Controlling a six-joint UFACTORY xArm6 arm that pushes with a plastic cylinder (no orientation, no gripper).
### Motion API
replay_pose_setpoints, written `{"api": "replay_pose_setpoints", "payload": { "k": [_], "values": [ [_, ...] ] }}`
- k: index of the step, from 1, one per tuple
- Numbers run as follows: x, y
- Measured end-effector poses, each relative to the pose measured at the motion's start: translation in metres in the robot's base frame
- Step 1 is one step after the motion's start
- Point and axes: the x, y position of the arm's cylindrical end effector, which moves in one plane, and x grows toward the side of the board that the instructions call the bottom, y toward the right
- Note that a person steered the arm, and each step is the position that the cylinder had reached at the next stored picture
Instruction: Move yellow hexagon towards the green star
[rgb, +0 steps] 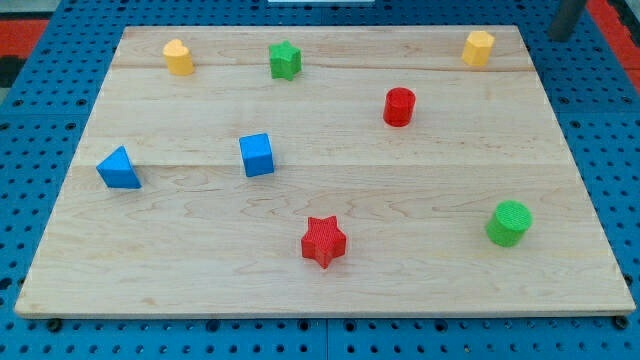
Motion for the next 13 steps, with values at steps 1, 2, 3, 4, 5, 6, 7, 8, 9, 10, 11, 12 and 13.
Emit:
{"api": "replay_pose_setpoints", "payload": {
  "k": [1, 2, 3, 4, 5, 6, 7, 8, 9, 10, 11, 12, 13],
  "values": [
    [0.001, 0.000],
    [0.002, -0.001],
    [0.009, -0.001],
    [0.013, -0.002],
    [0.013, 0.000],
    [0.042, -0.006],
    [0.065, -0.041],
    [0.019, -0.037],
    [0.009, -0.034],
    [0.012, -0.037],
    [-0.001, -0.075],
    [-0.002, -0.089],
    [0.010, -0.129]
  ]
}}
